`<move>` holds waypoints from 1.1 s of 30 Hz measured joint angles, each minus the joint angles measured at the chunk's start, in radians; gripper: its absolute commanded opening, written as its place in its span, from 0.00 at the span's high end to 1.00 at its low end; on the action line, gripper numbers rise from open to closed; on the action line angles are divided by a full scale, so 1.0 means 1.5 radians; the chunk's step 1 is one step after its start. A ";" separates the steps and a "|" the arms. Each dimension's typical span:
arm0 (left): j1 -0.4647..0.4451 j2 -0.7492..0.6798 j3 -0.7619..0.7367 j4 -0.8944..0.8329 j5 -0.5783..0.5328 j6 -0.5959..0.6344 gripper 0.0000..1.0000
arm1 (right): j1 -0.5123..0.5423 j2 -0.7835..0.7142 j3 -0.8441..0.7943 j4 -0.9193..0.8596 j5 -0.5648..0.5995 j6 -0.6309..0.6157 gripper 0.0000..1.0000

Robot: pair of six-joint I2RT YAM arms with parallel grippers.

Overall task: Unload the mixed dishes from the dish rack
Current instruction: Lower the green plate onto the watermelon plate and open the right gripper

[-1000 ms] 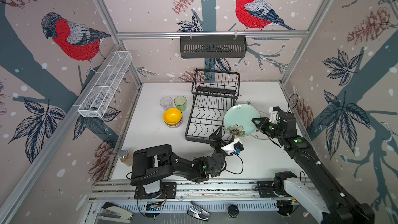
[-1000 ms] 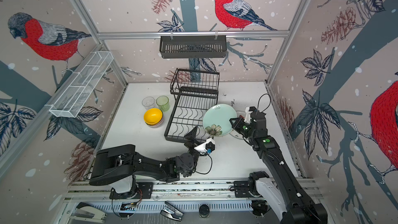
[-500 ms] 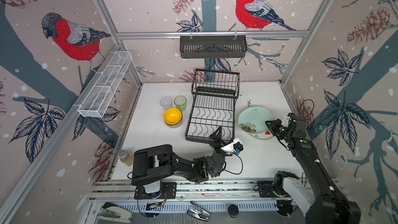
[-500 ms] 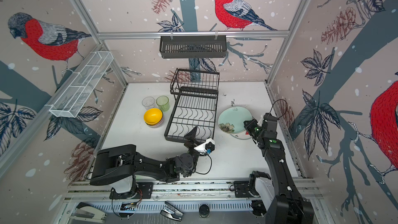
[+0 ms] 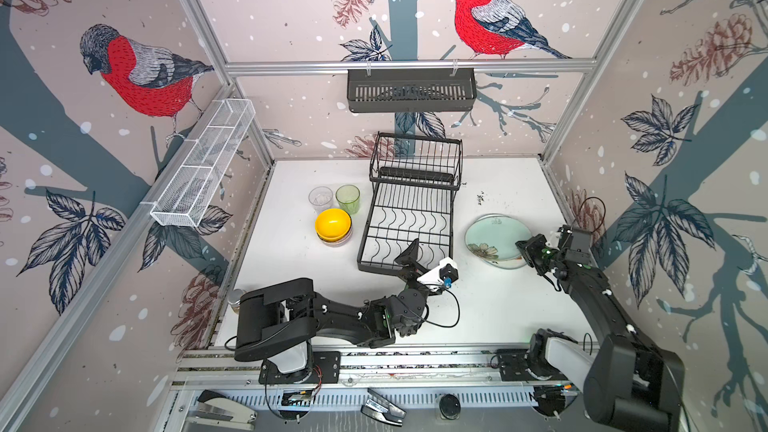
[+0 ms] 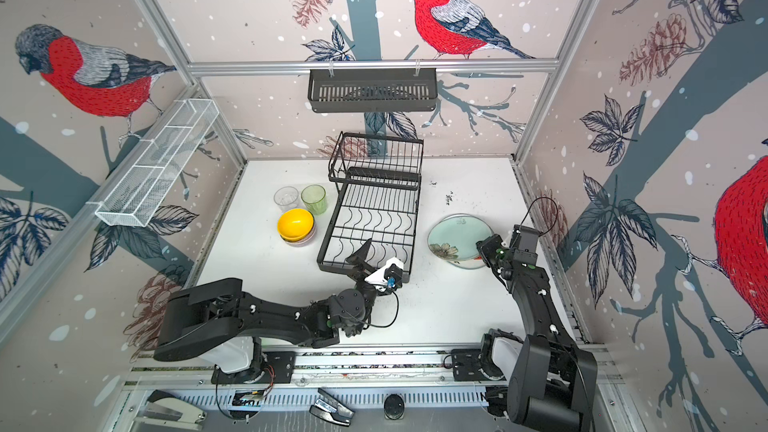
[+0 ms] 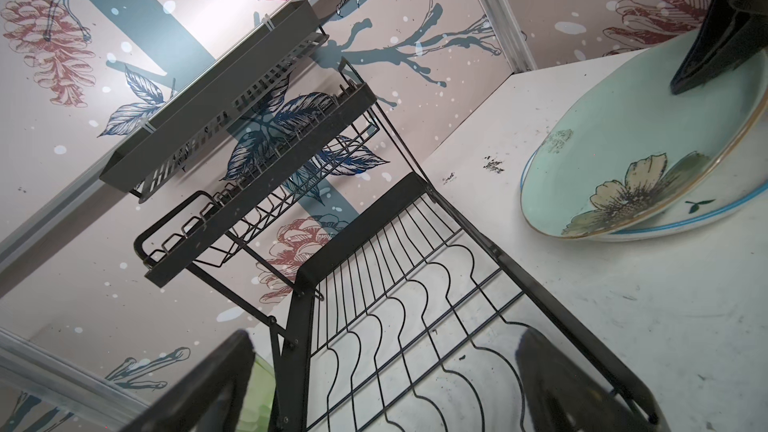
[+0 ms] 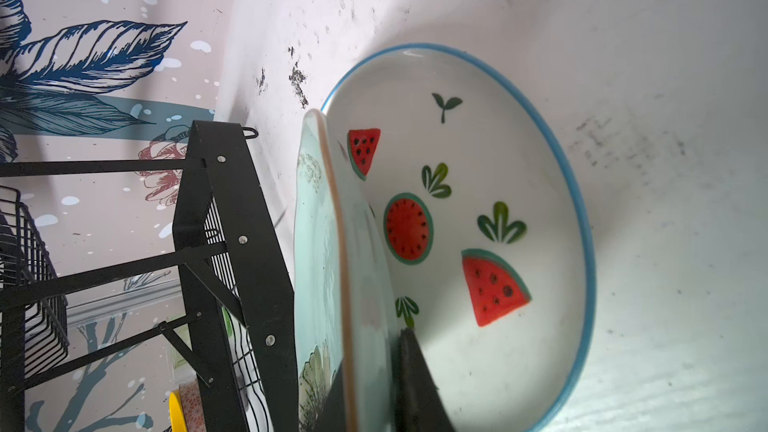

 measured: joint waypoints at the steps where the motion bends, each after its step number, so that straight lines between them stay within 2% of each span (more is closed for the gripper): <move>1: 0.003 -0.007 -0.004 -0.005 0.002 -0.008 0.02 | -0.001 0.004 -0.001 0.005 -0.001 0.000 1.00; 4: 0.010 -0.029 -0.016 -0.012 0.014 -0.025 0.01 | -0.002 0.020 -0.001 0.023 -0.004 0.001 0.98; 6: 0.017 -0.045 -0.021 -0.021 0.016 -0.034 0.02 | -0.002 0.032 -0.001 0.035 -0.006 0.001 0.90; 11: 0.040 -0.080 -0.027 -0.043 0.030 -0.070 0.01 | -0.002 0.045 -0.002 0.052 -0.009 -0.001 0.82; 15: 0.054 -0.099 -0.032 -0.066 0.045 -0.103 0.02 | -0.001 0.050 -0.004 0.048 -0.009 -0.008 0.71; 18: 0.064 -0.113 -0.034 -0.080 0.052 -0.123 0.01 | -0.001 0.054 -0.002 0.046 -0.003 -0.014 0.70; 19: 0.066 -0.116 -0.036 -0.083 0.053 -0.129 0.02 | -0.001 0.055 0.000 0.044 -0.001 -0.014 0.66; 24: 0.074 -0.126 -0.040 -0.100 0.068 -0.151 0.01 | -0.001 0.051 0.009 0.024 0.009 -0.017 0.25; 26: 0.078 -0.128 -0.040 -0.102 0.068 -0.157 0.02 | -0.001 0.044 0.011 0.011 0.019 -0.018 0.15; 33: 0.092 -0.160 -0.054 -0.129 0.104 -0.196 0.02 | 0.003 0.038 0.036 -0.021 0.050 -0.036 0.01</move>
